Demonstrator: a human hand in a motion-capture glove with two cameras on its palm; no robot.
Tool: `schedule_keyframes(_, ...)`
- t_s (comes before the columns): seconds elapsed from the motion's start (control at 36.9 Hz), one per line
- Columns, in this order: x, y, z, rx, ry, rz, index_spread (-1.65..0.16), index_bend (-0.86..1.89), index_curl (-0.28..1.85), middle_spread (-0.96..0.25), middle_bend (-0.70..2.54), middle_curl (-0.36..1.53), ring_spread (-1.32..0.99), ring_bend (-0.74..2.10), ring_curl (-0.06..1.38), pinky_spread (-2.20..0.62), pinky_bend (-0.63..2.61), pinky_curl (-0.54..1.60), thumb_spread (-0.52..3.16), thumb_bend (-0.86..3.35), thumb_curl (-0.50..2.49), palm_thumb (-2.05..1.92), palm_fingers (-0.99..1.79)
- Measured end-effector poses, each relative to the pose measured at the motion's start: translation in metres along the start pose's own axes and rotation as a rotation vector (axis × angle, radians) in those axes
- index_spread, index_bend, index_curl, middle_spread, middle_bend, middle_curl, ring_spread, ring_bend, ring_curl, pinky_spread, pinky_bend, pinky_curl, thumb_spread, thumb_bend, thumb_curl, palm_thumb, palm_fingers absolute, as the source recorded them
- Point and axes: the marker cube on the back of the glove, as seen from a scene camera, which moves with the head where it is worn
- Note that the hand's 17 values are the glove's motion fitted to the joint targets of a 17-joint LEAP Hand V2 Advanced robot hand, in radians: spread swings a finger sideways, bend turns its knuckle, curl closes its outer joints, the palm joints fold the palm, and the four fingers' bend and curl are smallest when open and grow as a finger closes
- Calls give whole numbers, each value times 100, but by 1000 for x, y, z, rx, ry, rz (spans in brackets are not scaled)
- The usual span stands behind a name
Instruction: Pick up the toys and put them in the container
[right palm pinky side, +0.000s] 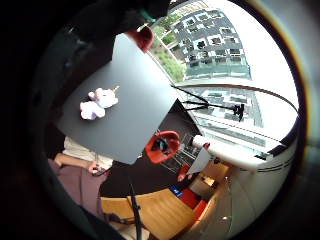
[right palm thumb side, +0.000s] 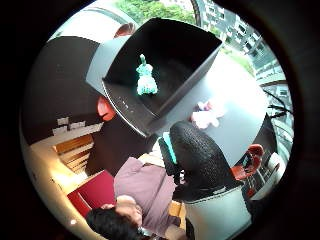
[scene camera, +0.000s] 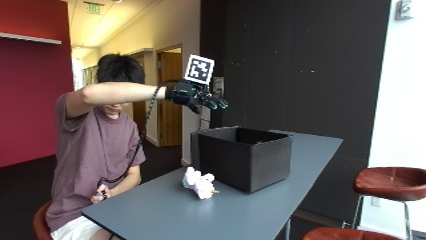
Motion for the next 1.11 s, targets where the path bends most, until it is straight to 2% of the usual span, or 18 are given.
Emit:
schedule_keyframes(0.08, 31, 7, 30, -24, 113, 34, -18, 9, 31, -2, 13, 37, -1, 35, 30, 5, 80, 36, 129, -3, 44, -3, -24)
schedule_keyframes(0.19, 45, 5, 66, -40, 48, 85, -18, 9, 29, -2, 13, 35, -1, 33, 30, 5, 77, 35, 130, -3, 41, -4, -23)
schedule_keyframes(0.32, 71, -3, 129, -72, 181, -43, -19, 10, 27, -2, 13, 34, -1, 32, 30, 4, 74, 34, 130, -3, 38, -4, -22)
schedule_keyframes(0.62, 55, -45, 271, -207, 53, -149, -24, 14, 27, -5, 11, 29, 0, 20, 28, 4, 72, 34, 129, -4, 34, -4, -23)
schedule_keyframes(0.73, 64, -58, 293, -135, 139, -175, -26, 16, 27, -6, 4, 25, 3, 15, 26, 7, 88, 37, 123, -5, 33, -5, -21)
schedule_keyframes(0.79, 61, -63, 298, -66, 143, -162, -27, 27, 31, -6, 0, 22, 4, 14, 25, 7, 93, 39, 121, -5, 32, -5, -14)
schedule_keyframes(0.84, 60, -67, 301, -4, 116, -153, -28, 32, 33, -8, 1, 20, 4, 28, 29, 5, 95, 39, 121, -4, 32, -3, 5)
schedule_keyframes(0.95, 59, -69, 305, 93, 96, -154, -27, 43, 34, -13, 27, 24, -7, 46, 30, -2, 80, 33, 125, 0, 33, 4, 49)
schedule_keyframes(1.11, 53, -67, 300, 199, 11, -79, -29, 56, 42, -20, 48, 32, -21, 76, 40, -15, 73, 33, 130, 11, 41, 26, 91)
